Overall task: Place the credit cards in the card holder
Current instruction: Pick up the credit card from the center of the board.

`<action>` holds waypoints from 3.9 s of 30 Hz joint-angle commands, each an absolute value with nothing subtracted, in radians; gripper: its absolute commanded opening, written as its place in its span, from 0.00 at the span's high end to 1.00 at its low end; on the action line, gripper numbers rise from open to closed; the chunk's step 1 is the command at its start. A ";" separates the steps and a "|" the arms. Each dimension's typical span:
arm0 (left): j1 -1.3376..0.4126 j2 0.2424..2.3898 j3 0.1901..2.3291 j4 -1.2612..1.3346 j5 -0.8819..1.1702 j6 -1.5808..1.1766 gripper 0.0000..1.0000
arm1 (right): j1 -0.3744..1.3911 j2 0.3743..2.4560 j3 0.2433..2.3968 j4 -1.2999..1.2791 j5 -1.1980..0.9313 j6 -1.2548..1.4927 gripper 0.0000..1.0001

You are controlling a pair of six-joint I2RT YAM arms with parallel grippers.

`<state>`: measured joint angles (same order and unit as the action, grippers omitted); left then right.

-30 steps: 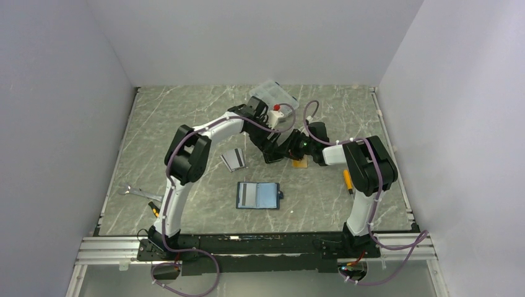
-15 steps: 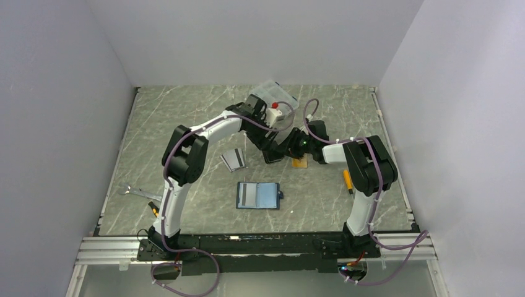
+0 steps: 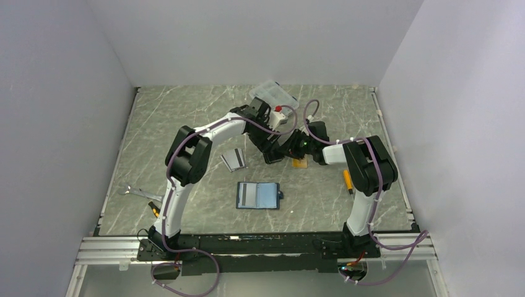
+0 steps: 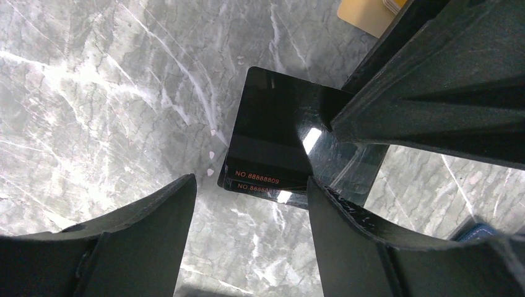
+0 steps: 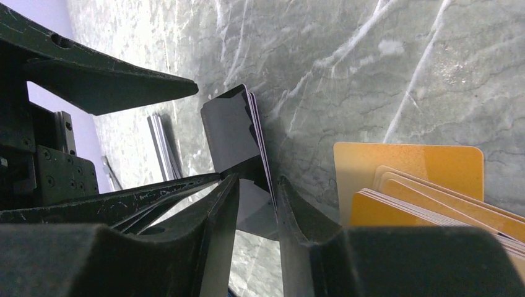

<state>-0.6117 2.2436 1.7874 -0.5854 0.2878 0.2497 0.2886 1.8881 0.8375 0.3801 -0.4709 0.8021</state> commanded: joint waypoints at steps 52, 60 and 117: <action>-0.407 1.741 1.427 -0.677 1.259 -0.071 0.29 | 0.595 1.002 0.637 0.093 -0.173 0.874 1.00; -0.403 1.637 1.293 -0.419 1.351 -0.300 0.26 | 0.664 1.026 0.684 0.183 -0.098 0.910 1.00; -0.252 1.484 1.002 0.413 1.473 -0.932 0.90 | 0.627 1.313 0.861 0.552 -0.633 0.966 0.78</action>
<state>-0.2501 1.5204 1.0012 0.3458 1.4342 -0.9127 0.6277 1.2846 0.8032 0.4740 -0.4850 0.9661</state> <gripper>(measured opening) 0.096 0.217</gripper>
